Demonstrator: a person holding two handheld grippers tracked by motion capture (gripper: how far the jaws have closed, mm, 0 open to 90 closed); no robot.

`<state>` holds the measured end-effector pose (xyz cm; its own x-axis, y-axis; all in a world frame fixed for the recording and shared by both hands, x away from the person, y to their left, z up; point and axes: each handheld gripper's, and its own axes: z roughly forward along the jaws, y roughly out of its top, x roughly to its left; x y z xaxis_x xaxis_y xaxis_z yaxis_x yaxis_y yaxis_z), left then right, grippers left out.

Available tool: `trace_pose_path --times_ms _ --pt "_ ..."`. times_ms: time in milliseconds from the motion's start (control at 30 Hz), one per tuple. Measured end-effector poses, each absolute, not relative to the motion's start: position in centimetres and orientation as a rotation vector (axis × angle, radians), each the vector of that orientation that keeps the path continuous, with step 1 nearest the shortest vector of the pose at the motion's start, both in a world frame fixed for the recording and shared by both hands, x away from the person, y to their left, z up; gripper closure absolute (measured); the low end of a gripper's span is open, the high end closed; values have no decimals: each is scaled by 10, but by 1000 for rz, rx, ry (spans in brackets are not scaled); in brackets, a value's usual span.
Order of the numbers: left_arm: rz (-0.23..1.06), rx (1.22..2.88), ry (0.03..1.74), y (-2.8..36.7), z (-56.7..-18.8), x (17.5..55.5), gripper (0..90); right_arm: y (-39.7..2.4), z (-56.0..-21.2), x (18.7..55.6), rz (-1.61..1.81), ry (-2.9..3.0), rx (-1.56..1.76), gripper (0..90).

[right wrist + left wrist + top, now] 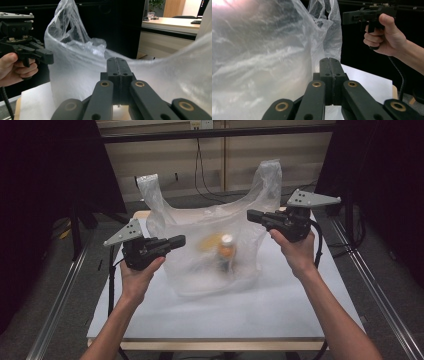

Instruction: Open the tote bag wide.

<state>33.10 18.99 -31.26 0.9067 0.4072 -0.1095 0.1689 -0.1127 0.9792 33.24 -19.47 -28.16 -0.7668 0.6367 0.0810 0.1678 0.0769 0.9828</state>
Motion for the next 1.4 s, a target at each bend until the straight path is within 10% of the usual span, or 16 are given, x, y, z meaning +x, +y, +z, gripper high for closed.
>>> trace_pose_path --times_ms 733,1400 --pt "265 1652 479 148 -249 363 900 -164 -255 374 1653 2029 815 900" --pt "260 1882 593 126 -316 394 900 -152 -314 384 1539 2148 918 900"
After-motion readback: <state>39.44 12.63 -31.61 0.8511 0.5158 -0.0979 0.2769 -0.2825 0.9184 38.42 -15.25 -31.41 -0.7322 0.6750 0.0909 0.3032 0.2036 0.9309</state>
